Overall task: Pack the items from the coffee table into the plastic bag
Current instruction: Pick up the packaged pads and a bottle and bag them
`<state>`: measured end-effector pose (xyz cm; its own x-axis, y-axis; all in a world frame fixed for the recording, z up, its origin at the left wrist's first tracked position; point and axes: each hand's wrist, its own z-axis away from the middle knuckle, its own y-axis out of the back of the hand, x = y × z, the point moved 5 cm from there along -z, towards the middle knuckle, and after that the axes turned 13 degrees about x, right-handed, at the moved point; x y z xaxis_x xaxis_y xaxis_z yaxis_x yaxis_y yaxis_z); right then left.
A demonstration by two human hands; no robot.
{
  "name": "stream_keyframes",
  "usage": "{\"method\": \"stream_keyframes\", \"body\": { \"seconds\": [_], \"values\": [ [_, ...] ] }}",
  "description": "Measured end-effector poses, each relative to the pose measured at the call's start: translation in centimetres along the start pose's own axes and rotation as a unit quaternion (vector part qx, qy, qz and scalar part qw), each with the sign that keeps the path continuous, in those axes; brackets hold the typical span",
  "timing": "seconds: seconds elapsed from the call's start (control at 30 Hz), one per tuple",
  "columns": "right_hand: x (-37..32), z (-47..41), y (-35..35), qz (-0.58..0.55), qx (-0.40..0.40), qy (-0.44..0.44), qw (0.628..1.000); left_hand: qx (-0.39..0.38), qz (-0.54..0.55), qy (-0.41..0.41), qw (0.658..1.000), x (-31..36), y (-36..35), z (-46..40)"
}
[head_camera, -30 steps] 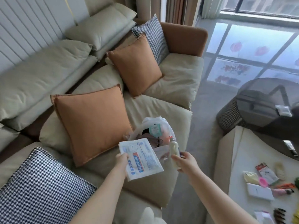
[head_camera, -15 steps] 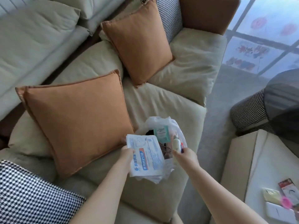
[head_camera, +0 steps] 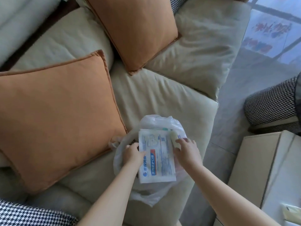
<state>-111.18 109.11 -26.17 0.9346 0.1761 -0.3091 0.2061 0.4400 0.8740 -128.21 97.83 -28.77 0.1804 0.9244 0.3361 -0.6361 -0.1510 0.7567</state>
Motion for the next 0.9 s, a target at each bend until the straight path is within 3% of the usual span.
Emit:
{"method": "stream_keyframes", "body": {
  "seconds": [0.1,0.27,0.37,0.5,0.73,0.83,0.9],
  "values": [
    [1.1,-1.1,0.1,-0.003,0.047,-0.027,0.999,0.05,-0.161,-0.041,0.985,-0.6,0.2,-1.2],
    [2.4,-2.4,-2.1,-0.053,-0.028,-0.096,0.994,-0.031,-0.15,0.043,0.987,-2.7,-0.8,-4.2],
    [2.3,-2.5,-2.4,-0.076,-0.024,-0.106,0.991,-0.038,-0.058,0.049,0.996,-3.2,-1.0,-4.6],
    [1.3,-2.1,0.5,-0.102,0.059,-0.105,0.988,0.037,0.086,-0.016,0.995,-1.7,1.4,-3.1],
    [1.2,0.1,6.7,-0.165,0.179,-0.12,0.962,0.196,0.151,-0.092,0.965,0.2,9.1,-0.3],
    [2.0,2.1,6.8,-0.159,0.168,-0.141,0.963,0.242,0.145,-0.148,0.948,1.1,11.1,1.7],
    [2.4,3.7,6.0,-0.161,0.127,-0.143,0.968,0.225,0.117,-0.171,0.952,1.1,10.6,2.7]
  ]
}}
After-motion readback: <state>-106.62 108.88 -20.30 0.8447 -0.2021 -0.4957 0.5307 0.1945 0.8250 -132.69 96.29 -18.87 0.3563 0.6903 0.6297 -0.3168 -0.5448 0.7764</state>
